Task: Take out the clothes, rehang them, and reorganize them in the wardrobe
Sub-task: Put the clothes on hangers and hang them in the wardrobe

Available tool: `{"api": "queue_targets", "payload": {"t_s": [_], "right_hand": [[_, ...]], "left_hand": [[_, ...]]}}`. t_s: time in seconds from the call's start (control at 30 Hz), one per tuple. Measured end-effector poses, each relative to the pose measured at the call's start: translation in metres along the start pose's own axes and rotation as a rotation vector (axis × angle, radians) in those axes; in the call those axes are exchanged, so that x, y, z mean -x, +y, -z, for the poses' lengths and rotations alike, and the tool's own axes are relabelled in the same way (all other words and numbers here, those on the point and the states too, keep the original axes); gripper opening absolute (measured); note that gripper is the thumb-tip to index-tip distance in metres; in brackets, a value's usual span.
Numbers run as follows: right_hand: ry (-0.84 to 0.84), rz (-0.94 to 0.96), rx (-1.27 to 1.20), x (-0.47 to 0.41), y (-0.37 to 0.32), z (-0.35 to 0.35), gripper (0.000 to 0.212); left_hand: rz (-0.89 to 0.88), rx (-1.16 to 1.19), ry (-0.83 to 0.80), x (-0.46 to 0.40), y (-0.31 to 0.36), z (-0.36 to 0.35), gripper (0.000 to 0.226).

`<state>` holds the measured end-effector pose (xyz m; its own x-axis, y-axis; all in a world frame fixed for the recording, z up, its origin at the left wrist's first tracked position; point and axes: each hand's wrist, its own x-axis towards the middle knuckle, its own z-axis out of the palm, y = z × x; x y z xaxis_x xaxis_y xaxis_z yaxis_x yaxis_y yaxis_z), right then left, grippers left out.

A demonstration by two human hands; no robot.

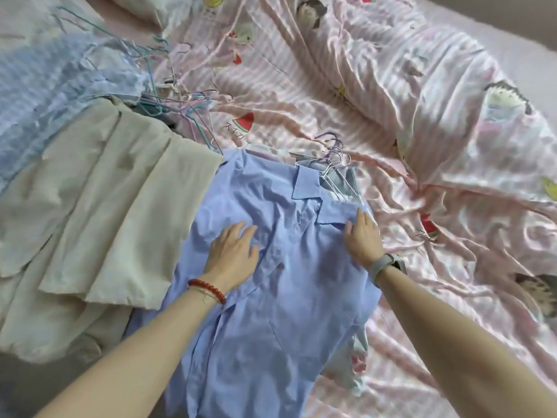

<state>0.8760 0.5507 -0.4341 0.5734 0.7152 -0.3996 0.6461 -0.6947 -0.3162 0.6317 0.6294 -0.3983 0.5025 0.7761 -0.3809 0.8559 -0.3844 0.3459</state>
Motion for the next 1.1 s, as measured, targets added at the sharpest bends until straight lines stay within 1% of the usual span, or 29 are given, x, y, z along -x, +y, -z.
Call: {"api": "queue_targets", "payload": {"t_s": [0.07, 0.13, 0.2, 0.27, 0.37, 0.43, 0.47, 0.53, 0.6, 0.67, 0.77, 0.87, 1.03, 1.1], "right_hand": [[-0.026, -0.066, -0.02, -0.023, 0.002, -0.002, 0.045], [-0.012, -0.133, -0.043, -0.034, 0.003, -0.005, 0.043], [0.051, -0.177, -0.128, -0.034, 0.001, -0.008, 0.043], [0.146, -0.193, -0.145, -0.027, 0.001, -0.01, 0.038], [0.33, -0.136, -0.155, -0.006, 0.005, -0.01, 0.032], [0.431, -0.05, -0.197, 0.013, 0.014, -0.006, 0.033], [0.467, 0.007, -0.193, 0.022, 0.02, -0.005, 0.035], [0.509, 0.088, -0.156, 0.036, 0.033, 0.0, 0.036], [0.531, 0.117, -0.115, 0.043, 0.044, 0.005, 0.036], [0.56, 0.135, -0.074, 0.043, 0.052, 0.01, 0.035], [0.569, 0.112, -0.092, 0.045, 0.054, 0.017, 0.035], [0.561, 0.095, -0.122, 0.057, 0.043, 0.018, 0.037], [0.546, 0.251, -0.177, 0.077, 0.008, 0.028, 0.037], [0.554, 0.342, -0.174, 0.088, -0.011, 0.034, 0.035]], "left_hand": [[-0.005, -0.028, -0.023, -0.017, 0.004, -0.002, 0.048], [-0.01, -0.049, -0.05, -0.033, 0.008, -0.001, 0.049], [-0.011, -0.062, -0.067, -0.05, 0.015, 0.002, 0.051], [-0.029, -0.086, -0.04, -0.067, 0.024, 0.006, 0.055], [-0.102, -0.156, 0.074, -0.096, 0.041, 0.014, 0.058], [-0.164, -0.225, 0.12, -0.112, 0.052, 0.019, 0.059], [-0.2, -0.276, 0.12, -0.117, 0.057, 0.02, 0.057], [-0.279, -0.345, 0.068, -0.121, 0.066, 0.019, 0.049], [-0.33, -0.28, -0.007, -0.112, 0.073, 0.019, 0.035], [-0.308, -0.159, -0.019, -0.092, 0.079, 0.021, 0.028], [-0.254, -0.03, 0.005, -0.052, 0.079, 0.021, 0.028], [-0.171, 0.177, -0.036, -0.009, 0.074, 0.024, 0.034], [-0.042, 0.39, -0.03, 0.049, 0.045, 0.043, 0.036], [-0.006, 0.44, 0.029, 0.069, 0.031, 0.054, 0.03]]}}
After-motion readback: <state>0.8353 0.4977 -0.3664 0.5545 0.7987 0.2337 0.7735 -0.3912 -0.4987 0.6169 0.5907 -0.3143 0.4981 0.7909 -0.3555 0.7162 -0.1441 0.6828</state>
